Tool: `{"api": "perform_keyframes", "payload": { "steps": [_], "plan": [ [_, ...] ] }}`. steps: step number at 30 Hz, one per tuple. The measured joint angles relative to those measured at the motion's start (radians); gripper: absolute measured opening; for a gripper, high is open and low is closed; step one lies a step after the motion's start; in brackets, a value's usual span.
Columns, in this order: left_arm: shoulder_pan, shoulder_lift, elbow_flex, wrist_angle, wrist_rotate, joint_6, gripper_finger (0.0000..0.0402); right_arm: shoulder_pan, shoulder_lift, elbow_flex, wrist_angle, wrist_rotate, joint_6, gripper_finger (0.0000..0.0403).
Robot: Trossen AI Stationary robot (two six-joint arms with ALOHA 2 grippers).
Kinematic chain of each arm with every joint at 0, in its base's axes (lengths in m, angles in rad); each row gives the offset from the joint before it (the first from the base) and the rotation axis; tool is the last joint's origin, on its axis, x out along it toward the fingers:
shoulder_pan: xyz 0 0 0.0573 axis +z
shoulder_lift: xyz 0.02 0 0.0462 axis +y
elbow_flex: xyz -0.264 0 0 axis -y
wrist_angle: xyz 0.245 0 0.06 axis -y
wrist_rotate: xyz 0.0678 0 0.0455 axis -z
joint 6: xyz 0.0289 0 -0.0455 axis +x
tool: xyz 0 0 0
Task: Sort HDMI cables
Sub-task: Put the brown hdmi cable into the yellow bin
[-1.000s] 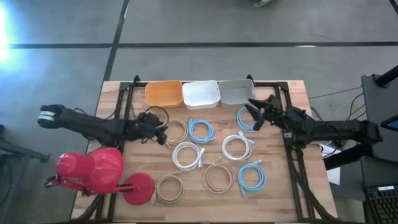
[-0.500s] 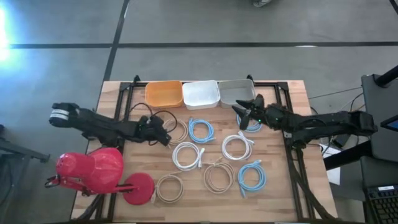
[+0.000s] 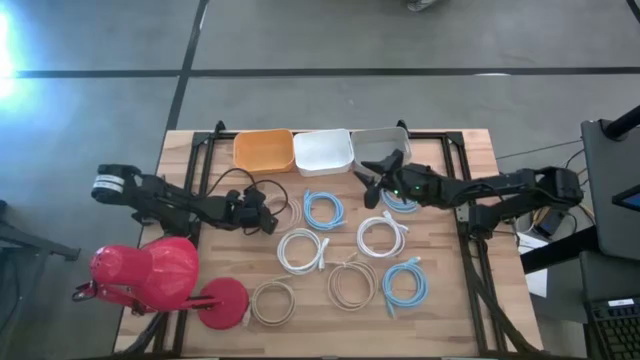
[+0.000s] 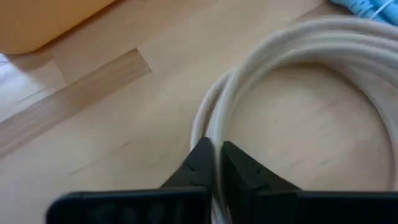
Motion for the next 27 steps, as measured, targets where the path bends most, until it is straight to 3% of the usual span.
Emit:
{"api": "perform_keyframes", "payload": {
  "steps": [7, 17, 20, 27],
  "plan": [
    [-0.001, -0.078, 0.066, -0.025, -0.037, 0.105, 0.0007, 0.000, 0.079, 0.065, 0.000, 0.000, -0.083, 0.0183],
    [0.032, -0.159, 0.266, -0.240, -0.405, 0.368, 0.0007, 0.000, 0.138, 0.114, 0.000, 0.000, -0.110, 0.0183],
    [0.082, -0.161, 0.316, -0.237, -0.481, 0.520, 0.0007, 0.000, 0.142, 0.120, -0.001, 0.000, -0.111, 0.0183],
    [0.273, -0.158, 0.364, -0.218, -0.490, 0.749, 0.0007, 0.000, 0.141, 0.120, 0.000, 0.000, -0.116, 0.0183]
  ]
}}
